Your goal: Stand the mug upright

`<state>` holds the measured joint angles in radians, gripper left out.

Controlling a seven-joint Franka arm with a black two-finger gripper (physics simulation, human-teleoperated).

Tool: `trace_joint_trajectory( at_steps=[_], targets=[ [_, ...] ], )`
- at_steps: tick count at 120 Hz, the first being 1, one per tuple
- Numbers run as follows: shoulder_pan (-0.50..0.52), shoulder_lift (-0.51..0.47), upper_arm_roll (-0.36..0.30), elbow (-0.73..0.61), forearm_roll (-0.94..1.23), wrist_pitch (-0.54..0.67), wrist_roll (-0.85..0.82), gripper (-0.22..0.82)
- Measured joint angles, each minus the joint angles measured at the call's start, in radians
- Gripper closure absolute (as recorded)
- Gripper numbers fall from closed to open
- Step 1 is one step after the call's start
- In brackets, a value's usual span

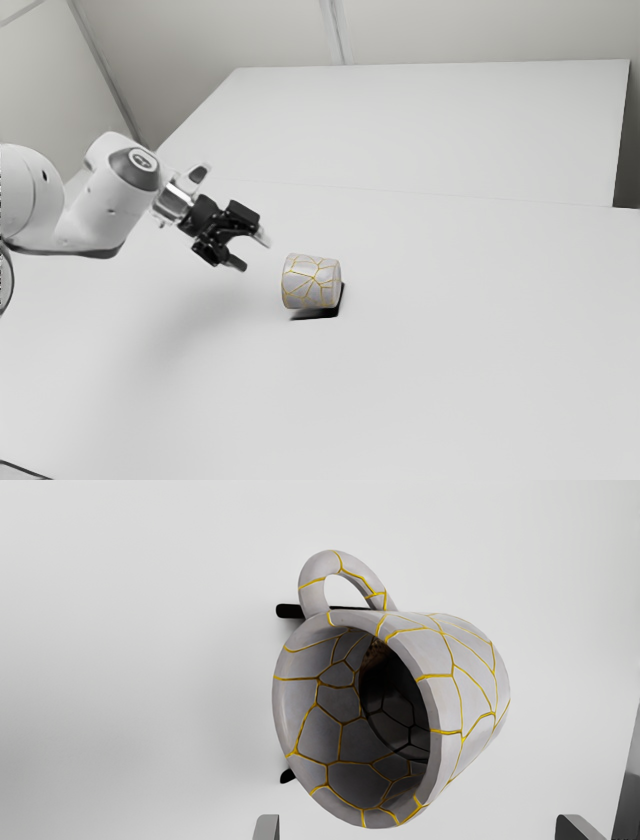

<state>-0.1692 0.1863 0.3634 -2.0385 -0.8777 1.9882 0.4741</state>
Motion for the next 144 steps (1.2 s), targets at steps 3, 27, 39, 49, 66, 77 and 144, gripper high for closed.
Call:
trace_joint_trajectory(
  at_steps=[3,27,39,49,66,77,144],
  targets=[
    [0.000,0.003,0.000,-0.001,-0.016,-0.001,0.013,0.00],
    [-0.006,0.004,-0.001,-0.043,-0.088,-0.006,0.104,0.00],
    [-0.016,0.009,-0.003,-0.049,-0.109,-0.006,0.140,0.00],
    [-0.033,0.032,-0.005,-0.038,-0.148,-0.003,0.167,0.00],
    [-0.056,0.064,-0.006,-0.018,-0.203,0.001,0.207,0.00],
    [-0.058,0.075,-0.008,-0.015,-0.231,0.003,0.229,0.00],
    [-0.081,0.120,-0.035,-0.004,-0.358,0.017,0.313,0.23]
  ],
)
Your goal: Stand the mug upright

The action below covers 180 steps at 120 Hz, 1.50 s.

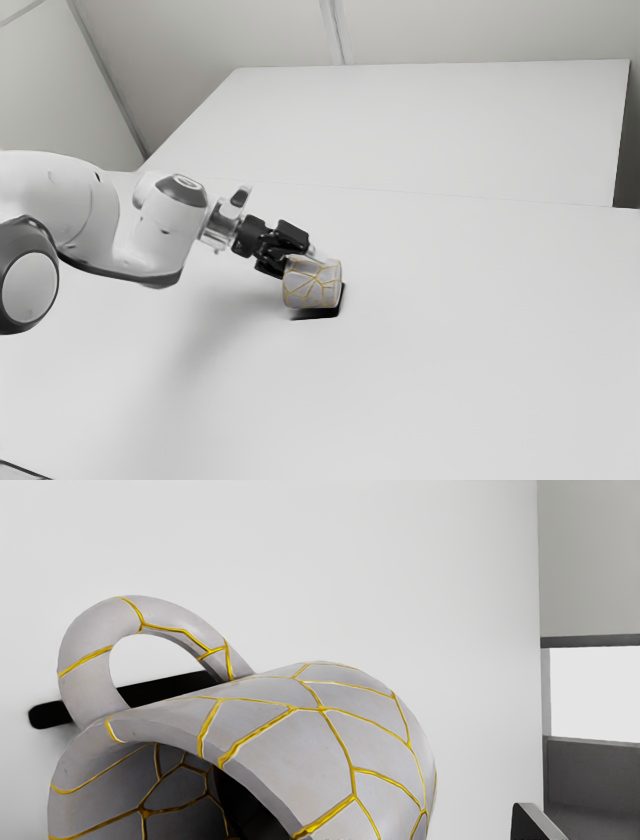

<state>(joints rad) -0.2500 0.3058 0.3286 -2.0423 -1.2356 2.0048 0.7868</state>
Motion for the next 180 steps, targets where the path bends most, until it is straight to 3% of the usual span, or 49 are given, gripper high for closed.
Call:
trace_joint_trajectory(
  at_steps=[26,52,82,104,137,180],
  targets=[
    [0.000,-0.001,0.000,-0.017,-0.065,0.002,0.040,0.58],
    [0.000,-0.007,-0.005,-0.021,-0.090,0.006,0.071,0.73],
    [-0.007,-0.063,-0.009,-0.023,-0.080,0.041,0.080,0.77],
    [-0.076,-0.133,-0.006,-0.042,0.094,0.214,-0.006,0.77],
    [-0.129,-0.220,-0.004,-0.084,0.706,0.369,-0.324,0.78],
    [-0.194,-0.333,-0.010,-0.210,1.071,0.358,-0.783,0.78]
  ],
)
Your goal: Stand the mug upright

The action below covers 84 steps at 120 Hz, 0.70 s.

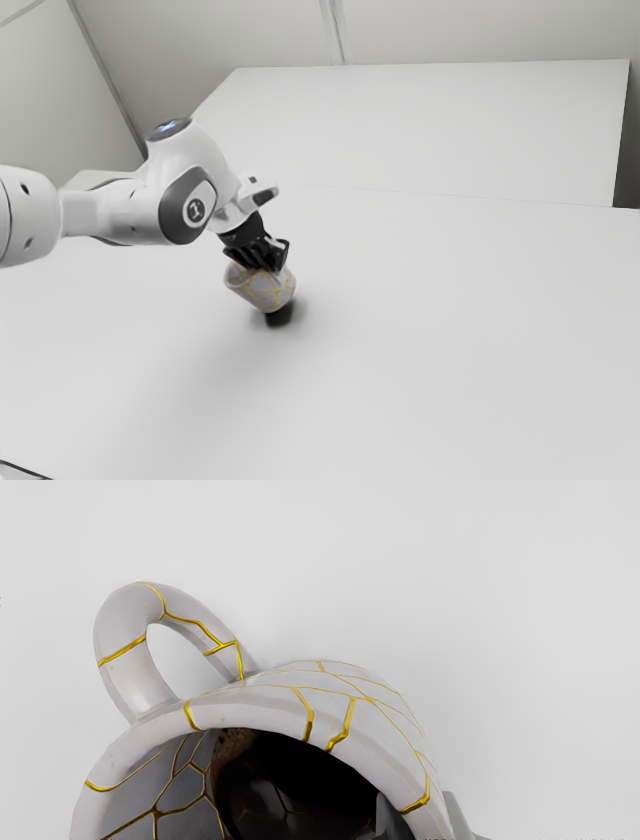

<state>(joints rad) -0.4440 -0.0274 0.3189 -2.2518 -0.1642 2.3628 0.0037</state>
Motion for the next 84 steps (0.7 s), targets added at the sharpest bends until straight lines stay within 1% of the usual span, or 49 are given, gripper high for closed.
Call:
trace_joint_trajectory(
  at_steps=[13,36,60,73,84],
  targets=[
    [-0.009,-0.017,0.002,-0.035,0.046,-0.018,-0.117,0.78],
    [0.020,-0.014,0.003,-0.059,0.099,-0.041,-0.288,0.78],
    [0.008,-0.010,0.004,-0.051,0.172,-0.087,-0.433,0.77],
    [-0.003,0.008,0.003,-0.044,0.190,-0.106,-0.495,0.77],
    [-0.013,0.013,0.001,0.000,0.238,-0.160,-0.542,0.77]
  ],
)
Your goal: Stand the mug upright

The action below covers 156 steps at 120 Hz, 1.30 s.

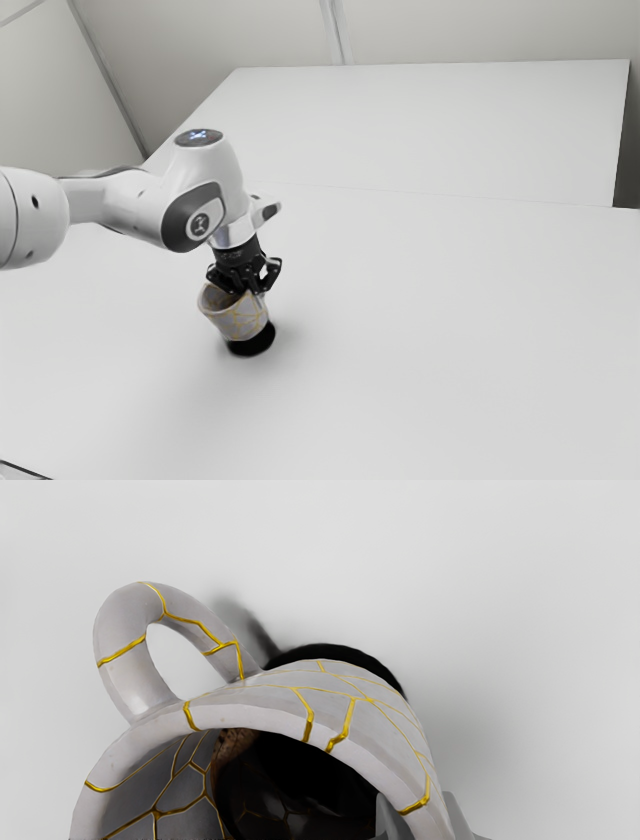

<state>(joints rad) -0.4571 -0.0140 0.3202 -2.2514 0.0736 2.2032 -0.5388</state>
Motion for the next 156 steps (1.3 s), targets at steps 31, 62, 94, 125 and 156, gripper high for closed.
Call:
trace_joint_trajectory(
  at_steps=[31,62,94,125,156],
  targets=[
    [-0.027,0.019,0.004,0.022,0.059,-0.115,-0.101,0.77],
    [-0.026,0.064,0.008,0.022,0.063,-0.145,-0.163,0.77],
    [-0.009,0.100,0.008,0.024,0.058,-0.145,-0.203,0.78],
    [-0.009,0.108,0.008,0.032,0.047,-0.141,-0.221,0.46],
    [-0.009,0.096,0.010,0.059,0.043,-0.145,-0.224,0.14]
  ],
)
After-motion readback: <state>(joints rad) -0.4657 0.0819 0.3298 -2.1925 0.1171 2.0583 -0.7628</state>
